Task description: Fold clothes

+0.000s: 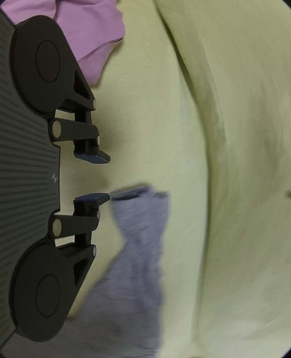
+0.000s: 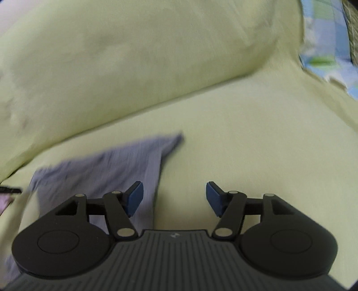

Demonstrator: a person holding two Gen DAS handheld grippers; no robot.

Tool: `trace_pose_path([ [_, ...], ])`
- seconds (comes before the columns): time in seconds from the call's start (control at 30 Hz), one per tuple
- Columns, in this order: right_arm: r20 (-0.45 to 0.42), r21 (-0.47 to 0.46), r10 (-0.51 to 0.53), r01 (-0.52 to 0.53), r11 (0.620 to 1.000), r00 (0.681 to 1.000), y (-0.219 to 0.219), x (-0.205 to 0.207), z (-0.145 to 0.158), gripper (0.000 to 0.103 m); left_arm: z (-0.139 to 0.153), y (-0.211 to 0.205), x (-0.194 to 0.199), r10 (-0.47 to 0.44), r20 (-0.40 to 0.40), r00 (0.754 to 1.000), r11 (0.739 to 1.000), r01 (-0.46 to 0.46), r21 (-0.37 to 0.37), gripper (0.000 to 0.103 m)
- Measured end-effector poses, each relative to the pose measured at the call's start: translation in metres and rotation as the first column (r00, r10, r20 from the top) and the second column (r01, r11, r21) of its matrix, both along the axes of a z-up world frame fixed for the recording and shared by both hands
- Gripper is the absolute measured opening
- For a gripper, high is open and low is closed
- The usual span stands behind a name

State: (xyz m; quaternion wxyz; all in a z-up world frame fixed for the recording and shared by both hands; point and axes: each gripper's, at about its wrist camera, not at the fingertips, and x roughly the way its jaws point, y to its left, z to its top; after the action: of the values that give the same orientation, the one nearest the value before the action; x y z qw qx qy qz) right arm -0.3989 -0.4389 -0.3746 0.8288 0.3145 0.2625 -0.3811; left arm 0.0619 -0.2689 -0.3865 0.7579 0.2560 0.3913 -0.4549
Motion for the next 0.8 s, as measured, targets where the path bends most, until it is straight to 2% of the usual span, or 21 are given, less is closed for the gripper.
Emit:
trace_pose_path([
  [0.07,-0.007,0.013,-0.010,0.010,1.000,1.000,0.017,-0.010,-0.005,0.059,-0.006,-0.006,-0.005,-0.033,0.055,0.998,0.999,0.032,0.018,0.035],
  [0.13,-0.012,0.030,-0.021,0.021,0.999,1.000,0.027,-0.016,-0.009,0.059,-0.009,-0.014,-0.011,-0.086,0.108,0.990,0.996,0.086,0.006,0.035],
  [0.27,0.004,0.084,-0.042,0.042,0.996,0.999,0.035,-0.023,-0.013,0.059,-0.010,-0.023,-0.014,-0.173,0.096,0.980,0.984,0.175,-0.019,0.035],
  [0.37,-0.002,0.106,-0.041,0.041,0.994,0.999,0.034,-0.020,-0.021,0.059,-0.015,-0.032,-0.013,-0.206,0.090,0.974,0.978,0.208,-0.006,0.035],
  [0.43,-0.006,0.095,-0.033,0.033,0.995,0.999,0.039,-0.017,-0.021,0.062,-0.016,-0.039,-0.010,-0.203,0.086,0.975,0.979,0.205,-0.011,0.026],
  [0.47,-0.008,0.089,-0.024,0.025,0.996,1.000,0.042,-0.015,-0.021,0.062,-0.012,-0.040,-0.009,-0.202,0.082,0.976,0.979,0.204,-0.020,0.005],
  [0.5,-0.007,0.088,-0.012,0.013,0.996,1.000,0.046,-0.013,-0.020,0.062,-0.006,-0.047,-0.003,-0.196,0.085,0.977,0.979,0.200,-0.036,0.003],
  [0.57,-0.003,0.090,-0.001,0.001,0.996,1.000,0.052,-0.011,-0.020,0.061,0.007,-0.060,0.006,-0.162,0.118,0.980,0.984,0.170,-0.059,0.003],
  [0.6,-0.003,0.089,-0.003,0.003,0.996,1.000,0.054,-0.012,-0.020,0.061,0.016,-0.072,0.018,-0.113,0.144,0.983,0.990,0.123,-0.064,0.009],
  [0.67,0.000,0.091,-0.010,0.010,0.996,1.000,0.059,-0.014,-0.020,0.061,0.020,-0.088,0.039,-0.030,0.175,0.984,0.999,0.033,-0.015,0.021],
  [0.73,0.011,0.107,-0.024,0.023,0.994,1.000,0.060,-0.018,-0.019,0.061,0.020,-0.094,0.052,0.034,0.201,0.979,0.998,-0.042,0.037,0.022],
  [0.77,0.019,0.118,-0.033,0.031,0.993,0.999,0.061,-0.020,-0.018,0.061,0.020,-0.090,0.053,0.043,0.195,0.980,0.998,-0.052,0.040,0.024],
  [0.8,0.025,0.127,-0.041,0.037,0.991,0.999,0.061,-0.022,-0.017,0.061,0.023,-0.077,0.055,0.049,0.169,0.984,0.998,-0.055,0.031,0.031],
])
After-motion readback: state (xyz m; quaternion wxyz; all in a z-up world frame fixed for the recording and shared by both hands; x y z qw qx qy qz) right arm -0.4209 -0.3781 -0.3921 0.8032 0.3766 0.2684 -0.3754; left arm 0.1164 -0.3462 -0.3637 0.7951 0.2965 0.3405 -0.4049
